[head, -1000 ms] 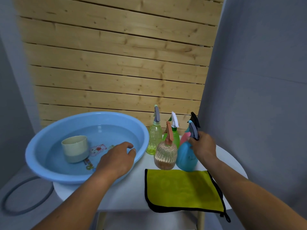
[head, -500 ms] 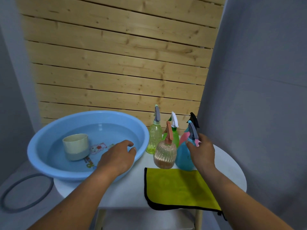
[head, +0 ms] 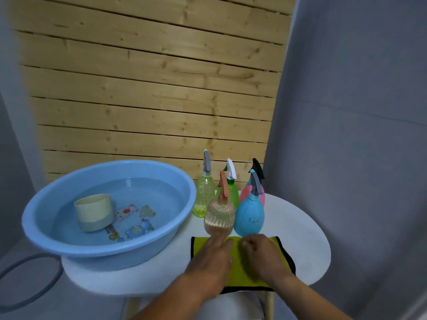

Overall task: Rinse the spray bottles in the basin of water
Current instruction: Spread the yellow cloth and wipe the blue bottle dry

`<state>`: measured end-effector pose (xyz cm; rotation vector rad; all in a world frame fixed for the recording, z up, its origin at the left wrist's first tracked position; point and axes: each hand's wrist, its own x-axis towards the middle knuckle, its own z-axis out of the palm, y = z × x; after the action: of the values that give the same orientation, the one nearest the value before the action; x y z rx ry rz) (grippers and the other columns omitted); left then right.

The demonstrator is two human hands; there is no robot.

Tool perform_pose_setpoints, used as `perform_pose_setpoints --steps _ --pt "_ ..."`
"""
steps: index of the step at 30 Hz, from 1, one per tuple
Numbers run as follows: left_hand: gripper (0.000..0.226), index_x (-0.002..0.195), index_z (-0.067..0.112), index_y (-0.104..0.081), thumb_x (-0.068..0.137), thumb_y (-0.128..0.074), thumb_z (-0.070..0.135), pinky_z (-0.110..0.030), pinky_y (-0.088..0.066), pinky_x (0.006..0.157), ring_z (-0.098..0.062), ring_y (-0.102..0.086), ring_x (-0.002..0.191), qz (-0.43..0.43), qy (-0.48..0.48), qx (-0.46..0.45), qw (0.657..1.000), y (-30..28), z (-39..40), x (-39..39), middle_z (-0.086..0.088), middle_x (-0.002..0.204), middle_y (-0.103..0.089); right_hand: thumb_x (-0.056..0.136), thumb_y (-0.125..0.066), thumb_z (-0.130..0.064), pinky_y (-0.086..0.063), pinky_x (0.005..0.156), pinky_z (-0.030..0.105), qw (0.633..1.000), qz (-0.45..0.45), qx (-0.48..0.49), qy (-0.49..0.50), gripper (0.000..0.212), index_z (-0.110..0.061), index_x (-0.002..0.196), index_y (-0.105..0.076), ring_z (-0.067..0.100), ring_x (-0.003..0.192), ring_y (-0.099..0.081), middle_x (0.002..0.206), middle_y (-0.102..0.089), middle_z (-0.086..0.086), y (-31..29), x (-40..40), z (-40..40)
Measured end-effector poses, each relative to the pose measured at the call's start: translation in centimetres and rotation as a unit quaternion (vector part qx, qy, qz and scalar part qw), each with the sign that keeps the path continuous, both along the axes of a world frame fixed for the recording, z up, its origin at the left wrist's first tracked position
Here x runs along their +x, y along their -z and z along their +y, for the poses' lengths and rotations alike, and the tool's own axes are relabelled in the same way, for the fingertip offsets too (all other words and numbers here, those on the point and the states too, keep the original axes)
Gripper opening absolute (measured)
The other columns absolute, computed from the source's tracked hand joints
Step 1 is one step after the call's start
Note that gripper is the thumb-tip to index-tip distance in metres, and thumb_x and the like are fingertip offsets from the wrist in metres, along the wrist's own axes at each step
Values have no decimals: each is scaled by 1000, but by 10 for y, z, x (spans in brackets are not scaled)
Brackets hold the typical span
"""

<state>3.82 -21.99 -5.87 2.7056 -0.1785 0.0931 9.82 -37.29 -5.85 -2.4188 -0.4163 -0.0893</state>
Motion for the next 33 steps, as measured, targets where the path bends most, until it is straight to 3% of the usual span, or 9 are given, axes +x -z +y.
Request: perform_pose_setpoints --steps 2,4,5,9,13,19,25,30,33 --pt "58 156 20 -14 105 -34 38 -31 -4 120 -16 3 151 61 5 49 997 20 -4 3 0 165 5 101 -47 -28 -39 98 33 992 -7 -120 -42 29 -7 105 -65 25 115 -55 122 -63 12 16 -1 -9" --pt "67 158 26 -2 102 -26 54 -35 8 121 -18 15 150 102 16 107 989 34 -6 5 -3 164 14 104 -33 -44 -14 118 29 970 1 -236 -60 54 -13 148 -36 19 146 -21 159 -25 6 32 -2 -23" --pt "69 157 29 1 100 -23 59 -37 11 120 -17 18 150 111 18 123 986 39 -6 7 -2 164 17 103 -28 -48 -4 120 28 963 2 -259 -68 60 -18 155 -20 16 150 -7 163 -9 1 38 -1 -28" --pt "70 156 35 5 98 -20 64 -37 14 119 -15 22 148 152 32 126 980 43 0 11 1 162 21 103 -27 -51 3 120 30 965 14 -245 -95 63 -21 156 -12 16 150 3 164 0 0 43 2 -33" --pt "58 152 29 -29 101 -30 55 -29 0 119 -14 -2 151 66 10 28 997 28 -7 24 1 165 -8 103 -35 -43 -13 115 20 990 -53 -129 -24 50 -16 145 -44 15 142 -28 155 -34 2 32 10 -30" --pt "63 155 40 -8 98 -25 63 -40 11 120 -14 14 150 109 41 93 989 49 -12 26 4 165 10 100 -24 -59 -3 120 30 961 -14 -275 -38 70 -19 156 -15 13 149 -5 164 -7 -1 44 14 -50" --pt "68 155 40 -1 97 -23 66 -41 15 119 -14 20 149 129 90 111 981 43 -32 33 1 164 17 103 -24 -47 1 119 42 937 12 -346 -47 58 -22 155 -18 10 149 -7 163 -10 -4 27 35 -71" --pt "64 157 35 -3 100 -25 56 -43 18 117 -18 20 149 116 61 82 988 46 -73 38 -4 164 17 98 -36 -26 -32 107 41 910 55 -407 61 37 -15 128 -53 28 130 -40 137 -43 8 16 35 -58" --pt "59 157 30 -10 103 -28 44 -38 11 120 -16 11 151 102 45 51 992 45 -74 47 -1 165 7 101 -34 -31 -33 109 38 942 77 -320 71 44 -6 135 -46 30 135 -36 143 -41 15 34 38 -46"
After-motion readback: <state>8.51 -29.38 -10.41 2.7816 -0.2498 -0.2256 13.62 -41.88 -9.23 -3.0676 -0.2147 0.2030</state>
